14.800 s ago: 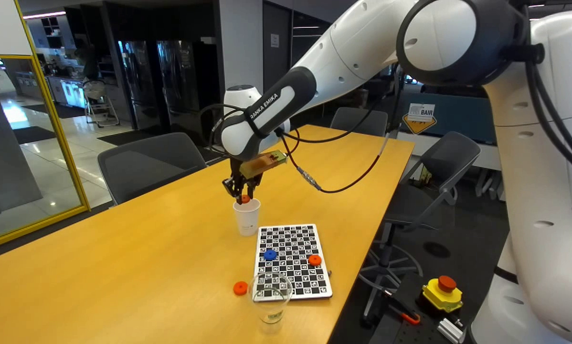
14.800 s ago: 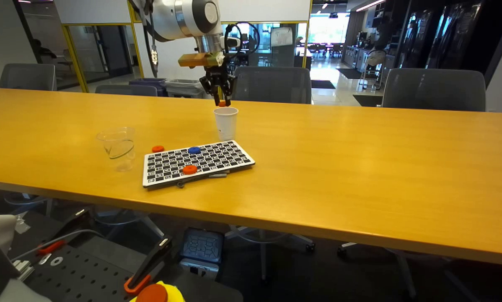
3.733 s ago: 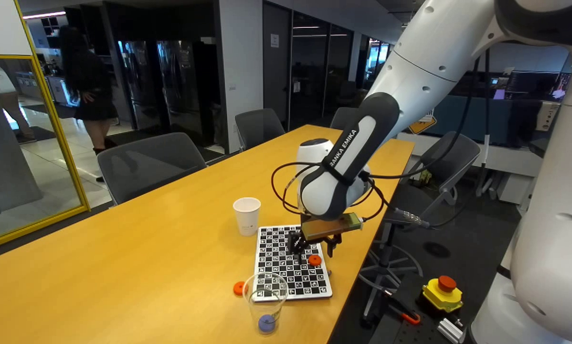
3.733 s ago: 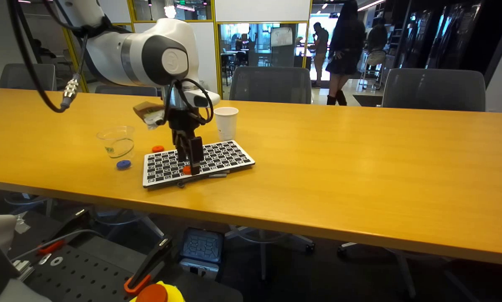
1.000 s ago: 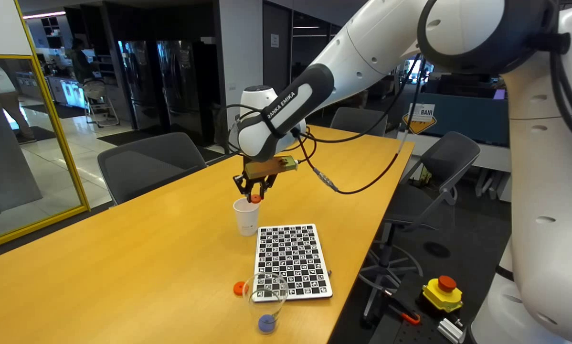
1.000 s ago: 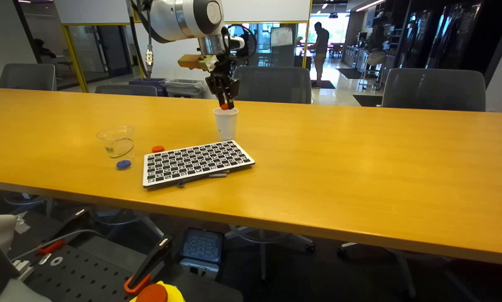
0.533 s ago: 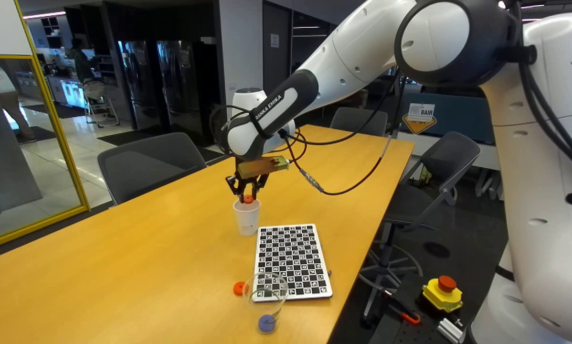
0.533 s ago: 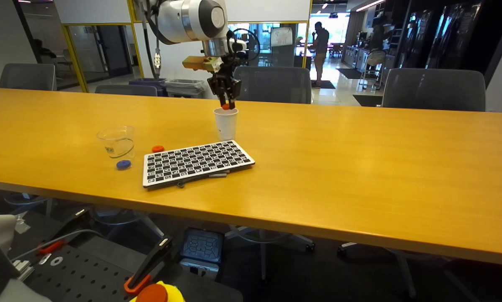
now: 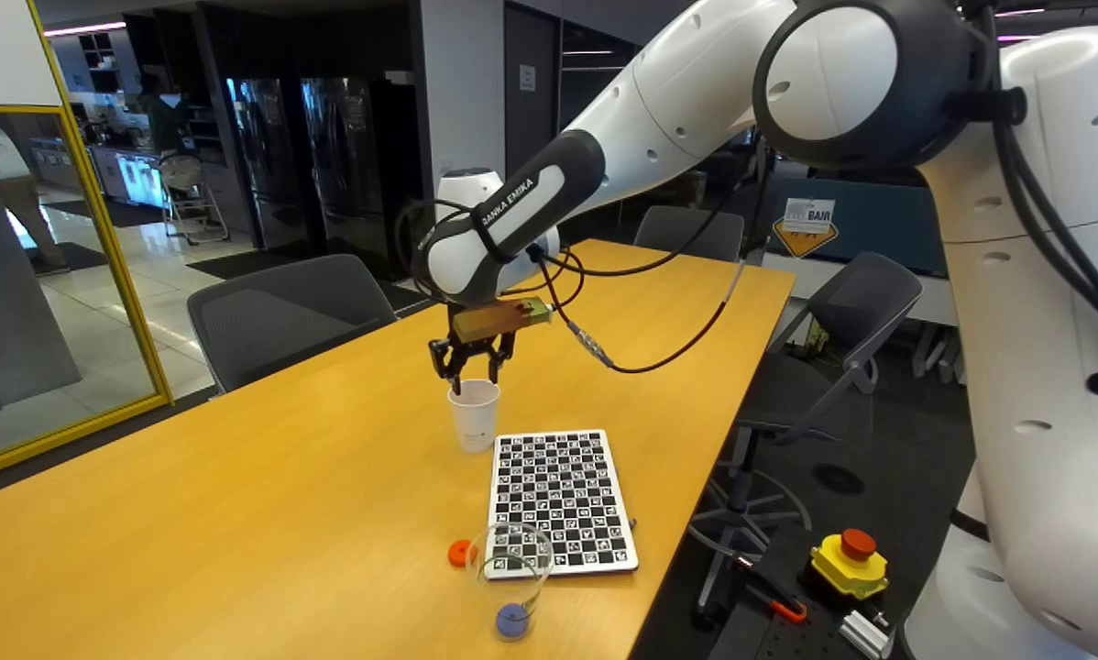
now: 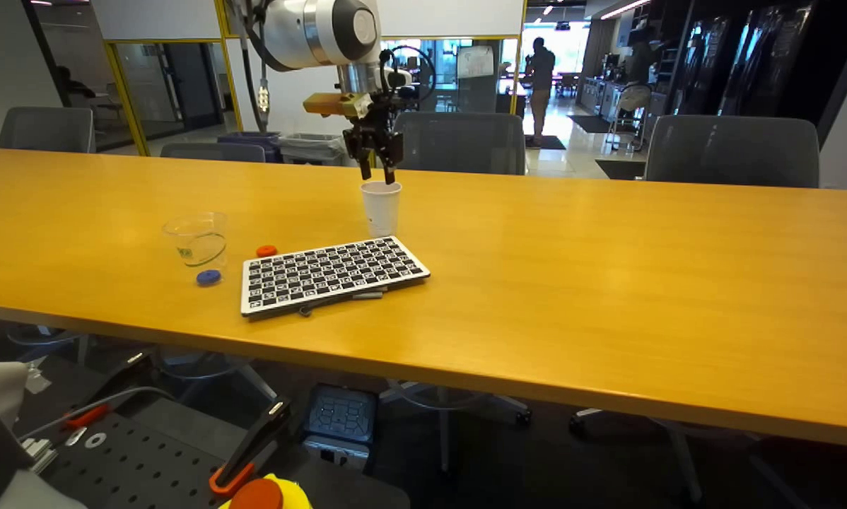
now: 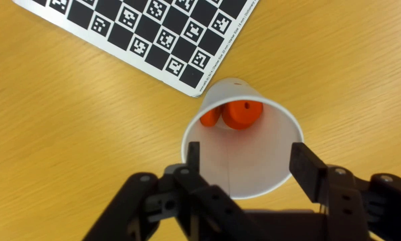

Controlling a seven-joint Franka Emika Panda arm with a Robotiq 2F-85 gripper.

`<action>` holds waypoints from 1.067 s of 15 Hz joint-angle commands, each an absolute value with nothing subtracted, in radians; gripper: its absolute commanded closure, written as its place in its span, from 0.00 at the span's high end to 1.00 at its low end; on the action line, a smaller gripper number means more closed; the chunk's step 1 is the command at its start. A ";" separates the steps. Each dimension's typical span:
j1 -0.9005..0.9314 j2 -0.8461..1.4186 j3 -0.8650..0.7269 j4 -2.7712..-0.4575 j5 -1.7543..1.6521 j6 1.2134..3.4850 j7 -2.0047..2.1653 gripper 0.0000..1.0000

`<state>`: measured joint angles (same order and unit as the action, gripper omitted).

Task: Put the orange objects in the white cup and the blue object in the glass cup

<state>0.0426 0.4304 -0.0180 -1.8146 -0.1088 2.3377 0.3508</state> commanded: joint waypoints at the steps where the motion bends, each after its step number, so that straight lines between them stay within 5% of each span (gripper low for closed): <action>1: 0.065 0.410 -0.027 -1.810 -0.107 2.297 0.319 1.00; 16: 0.122 0.244 0.109 -2.119 -0.144 2.352 -0.041 1.00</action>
